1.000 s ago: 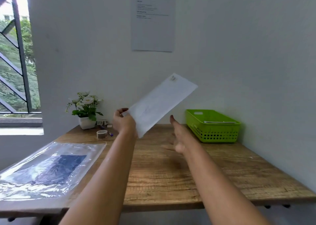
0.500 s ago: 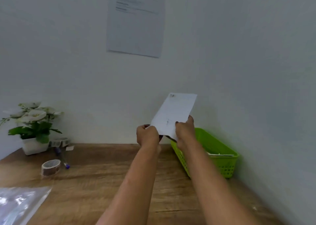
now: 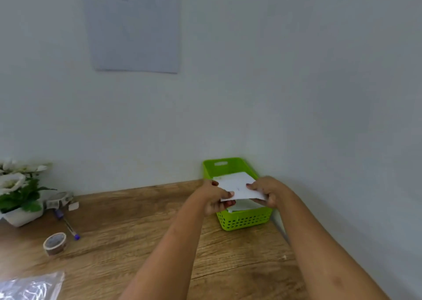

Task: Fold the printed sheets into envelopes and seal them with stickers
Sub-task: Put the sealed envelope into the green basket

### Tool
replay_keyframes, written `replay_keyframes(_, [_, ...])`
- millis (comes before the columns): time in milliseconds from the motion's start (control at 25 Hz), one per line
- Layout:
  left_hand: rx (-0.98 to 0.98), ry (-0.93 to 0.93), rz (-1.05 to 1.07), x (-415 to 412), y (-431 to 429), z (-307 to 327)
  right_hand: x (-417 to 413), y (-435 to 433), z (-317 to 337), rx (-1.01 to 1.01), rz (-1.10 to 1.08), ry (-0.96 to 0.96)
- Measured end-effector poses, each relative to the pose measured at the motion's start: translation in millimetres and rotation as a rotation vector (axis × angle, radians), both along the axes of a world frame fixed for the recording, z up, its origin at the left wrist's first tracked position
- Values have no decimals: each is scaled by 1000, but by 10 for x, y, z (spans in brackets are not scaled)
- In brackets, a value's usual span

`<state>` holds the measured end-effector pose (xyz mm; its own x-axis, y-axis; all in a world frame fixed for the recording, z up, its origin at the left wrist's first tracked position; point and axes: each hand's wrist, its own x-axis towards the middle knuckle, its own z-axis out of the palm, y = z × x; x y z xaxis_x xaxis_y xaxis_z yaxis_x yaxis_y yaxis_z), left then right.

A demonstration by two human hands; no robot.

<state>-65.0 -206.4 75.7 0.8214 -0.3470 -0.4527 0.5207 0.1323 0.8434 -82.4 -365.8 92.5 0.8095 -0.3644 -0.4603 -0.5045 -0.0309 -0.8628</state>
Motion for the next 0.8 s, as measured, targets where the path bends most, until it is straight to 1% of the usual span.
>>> replay_keyframes(120, [91,44,-79,-69,-105,-37,123,-95,-175,-172,-33,22])
replay_keyframes(280, [194,30,-83,-25,-174,-152,262,-119,-320,-402,-36,-10])
replay_keyframes(400, [432,-72,-146,9,-161,-187,302,-122,-343,-576,25,-6])
replay_keyframes(440, [498,-110,-157,17,-147,-187,326,-125,-358,-606,42,-12])
replay_keyframes(520, [529,-163,-174,22,-122,-179,350,-100,-343,-631,67,-21])
replay_keyframes(640, [584,-254,-182,3,-79,-160,402,-106,-339,-782,166,7])
replay_keyframes(720, [622,-268,-180,15,-32,-168,426,-97,-353,-882,218,8])
replay_keyframes(800, [654,-278,-156,27,24,-105,458,-76,-312,-937,238,-9])
